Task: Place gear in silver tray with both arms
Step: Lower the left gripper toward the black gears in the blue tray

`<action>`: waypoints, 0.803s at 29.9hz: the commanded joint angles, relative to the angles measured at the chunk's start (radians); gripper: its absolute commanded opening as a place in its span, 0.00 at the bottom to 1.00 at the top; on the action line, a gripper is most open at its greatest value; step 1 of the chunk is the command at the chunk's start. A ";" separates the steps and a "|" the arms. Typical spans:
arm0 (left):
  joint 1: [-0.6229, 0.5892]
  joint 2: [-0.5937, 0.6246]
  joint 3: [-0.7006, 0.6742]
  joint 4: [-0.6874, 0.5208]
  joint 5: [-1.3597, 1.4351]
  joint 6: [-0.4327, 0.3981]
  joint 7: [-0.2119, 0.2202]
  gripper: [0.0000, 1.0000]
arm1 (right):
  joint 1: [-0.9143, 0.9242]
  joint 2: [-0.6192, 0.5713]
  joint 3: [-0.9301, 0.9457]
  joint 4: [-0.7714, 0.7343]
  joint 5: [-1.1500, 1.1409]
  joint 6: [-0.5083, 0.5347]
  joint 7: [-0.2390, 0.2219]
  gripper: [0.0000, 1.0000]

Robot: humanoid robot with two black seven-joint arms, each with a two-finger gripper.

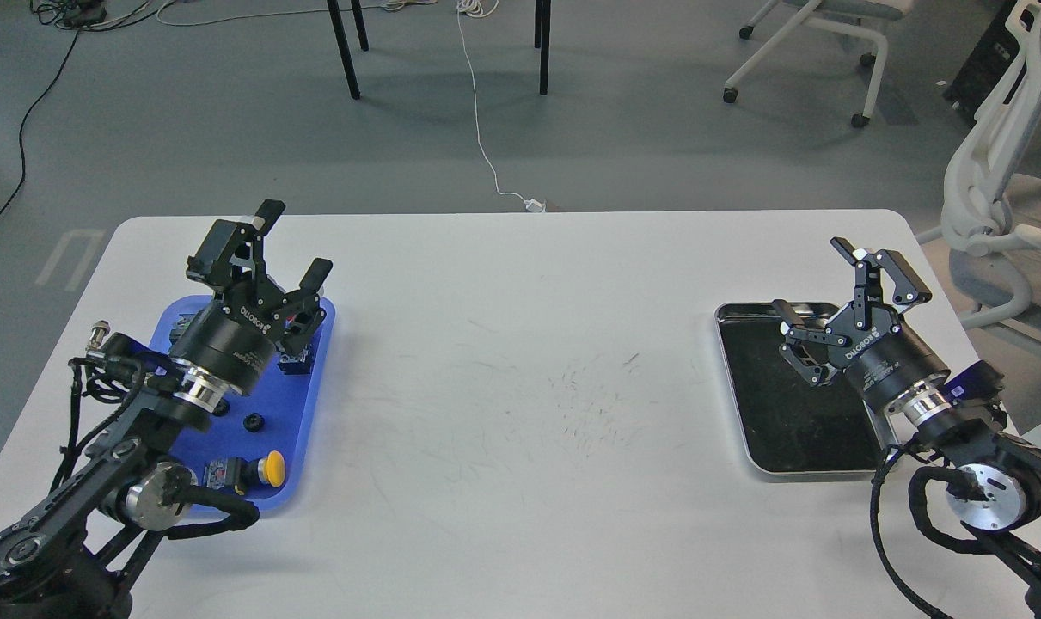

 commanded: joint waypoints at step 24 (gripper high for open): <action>-0.107 0.359 0.046 -0.084 0.500 -0.245 -0.072 0.98 | 0.011 -0.004 -0.002 0.000 -0.002 -0.001 0.000 0.99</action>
